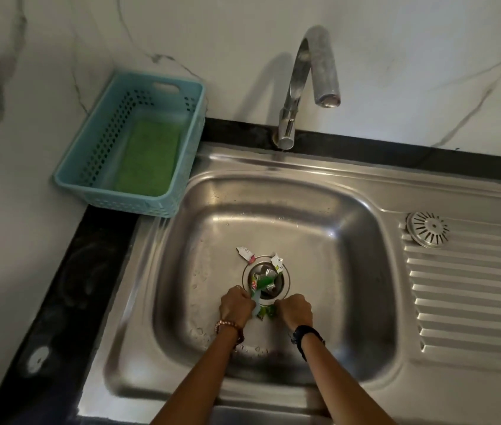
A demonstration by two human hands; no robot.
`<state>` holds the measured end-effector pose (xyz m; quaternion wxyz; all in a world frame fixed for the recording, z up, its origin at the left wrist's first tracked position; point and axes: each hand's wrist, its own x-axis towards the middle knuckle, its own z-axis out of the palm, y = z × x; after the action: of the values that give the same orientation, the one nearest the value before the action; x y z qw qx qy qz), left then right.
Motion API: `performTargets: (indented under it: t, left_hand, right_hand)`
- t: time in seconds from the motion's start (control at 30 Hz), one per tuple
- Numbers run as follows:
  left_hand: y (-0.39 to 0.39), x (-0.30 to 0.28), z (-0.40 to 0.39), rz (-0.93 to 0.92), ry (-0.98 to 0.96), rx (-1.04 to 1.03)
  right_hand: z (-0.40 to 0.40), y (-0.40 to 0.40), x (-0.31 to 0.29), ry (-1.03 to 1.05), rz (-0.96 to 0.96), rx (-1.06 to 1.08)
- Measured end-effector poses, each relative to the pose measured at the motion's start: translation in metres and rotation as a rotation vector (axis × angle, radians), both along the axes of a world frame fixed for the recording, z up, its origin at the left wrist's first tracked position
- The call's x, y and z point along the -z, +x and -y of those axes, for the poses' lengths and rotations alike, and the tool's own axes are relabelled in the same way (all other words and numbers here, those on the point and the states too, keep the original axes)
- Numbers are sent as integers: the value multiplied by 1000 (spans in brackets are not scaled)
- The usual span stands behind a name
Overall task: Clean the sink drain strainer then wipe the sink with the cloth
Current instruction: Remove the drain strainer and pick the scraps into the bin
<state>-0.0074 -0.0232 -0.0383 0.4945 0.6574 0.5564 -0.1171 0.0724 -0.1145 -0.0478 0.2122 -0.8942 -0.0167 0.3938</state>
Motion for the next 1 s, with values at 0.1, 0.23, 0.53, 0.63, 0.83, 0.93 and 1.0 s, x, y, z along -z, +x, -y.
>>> performTargets:
  t: [0.1, 0.23, 0.53, 0.63, 0.83, 0.93, 1.0]
  left_hand:
    - [-7, -19, 3, 12, 17, -32]
    - [-27, -35, 6, 39, 40, -95]
    - [-73, -114, 39, 428, -48, -380]
    - [-92, -146, 68, 592, -16, -456]
    - [-165, -173, 126, 817, 38, -651]
    - [-226, -160, 158, 841, 94, -772]
    - [-265, -148, 176, 823, 127, -865]
  right_hand:
    - [-1, -6, -6, -14, 36, -207]
    - [-8, -11, -4, -73, 166, -595]
    - [26, -34, -93, 552, -76, -39]
    - [53, -59, -134, 720, -59, 5]
    - [100, -124, -183, 931, -23, -102]
    - [112, -180, -183, 990, -111, -222]
    - [117, -217, -175, 965, -144, -354]
